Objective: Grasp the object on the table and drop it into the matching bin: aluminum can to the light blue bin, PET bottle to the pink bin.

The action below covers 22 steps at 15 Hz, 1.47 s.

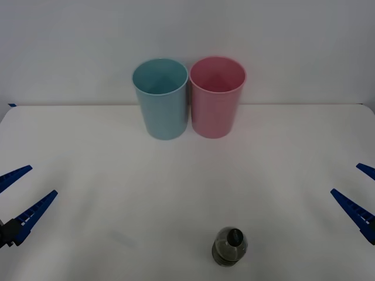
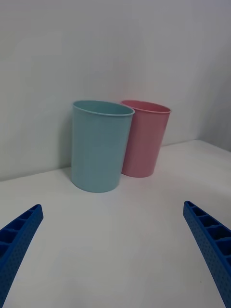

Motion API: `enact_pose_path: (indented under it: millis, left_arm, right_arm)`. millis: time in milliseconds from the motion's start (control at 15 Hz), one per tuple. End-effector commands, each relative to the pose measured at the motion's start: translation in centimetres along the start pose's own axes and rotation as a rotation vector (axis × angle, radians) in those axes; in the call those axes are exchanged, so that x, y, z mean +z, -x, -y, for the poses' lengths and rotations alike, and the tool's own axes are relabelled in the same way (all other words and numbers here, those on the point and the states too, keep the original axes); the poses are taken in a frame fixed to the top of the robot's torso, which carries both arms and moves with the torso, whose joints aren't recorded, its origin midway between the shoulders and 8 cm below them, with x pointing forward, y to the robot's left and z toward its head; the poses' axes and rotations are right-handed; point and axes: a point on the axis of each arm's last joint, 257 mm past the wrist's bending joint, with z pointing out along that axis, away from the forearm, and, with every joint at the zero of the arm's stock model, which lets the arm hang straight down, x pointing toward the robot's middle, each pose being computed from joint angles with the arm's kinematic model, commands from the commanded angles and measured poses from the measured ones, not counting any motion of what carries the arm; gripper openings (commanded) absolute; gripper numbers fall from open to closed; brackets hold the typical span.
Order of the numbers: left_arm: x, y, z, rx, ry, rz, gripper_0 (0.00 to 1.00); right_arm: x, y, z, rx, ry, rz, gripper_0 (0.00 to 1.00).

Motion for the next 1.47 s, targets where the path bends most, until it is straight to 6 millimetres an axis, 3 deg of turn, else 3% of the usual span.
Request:
enact_pose_path:
  millis: [67, 533, 1133, 1467]
  left_arm:
    - [0.0, 0.0, 0.0, 0.000, 0.000, 0.000, 1.00]
    - [0.0, 0.0, 0.0, 0.000, 0.000, 0.000, 1.00]
    - [0.0, 0.0, 0.0, 0.000, 0.000, 0.000, 1.00]
    - [0.0, 0.0, 0.0, 0.000, 0.000, 0.000, 1.00]
  right_arm:
    - [0.0, 0.0, 0.0, 0.000, 0.000, 0.000, 1.00]
    - [-0.4, -0.5, -1.3, -0.005, 0.064, -0.025, 1.00]
    - [-1.4, -4.5, -4.9, -0.048, 0.278, -0.170, 1.00]
    - [-1.8, -5.7, -6.7, -0.091, 0.380, -0.219, 1.00]
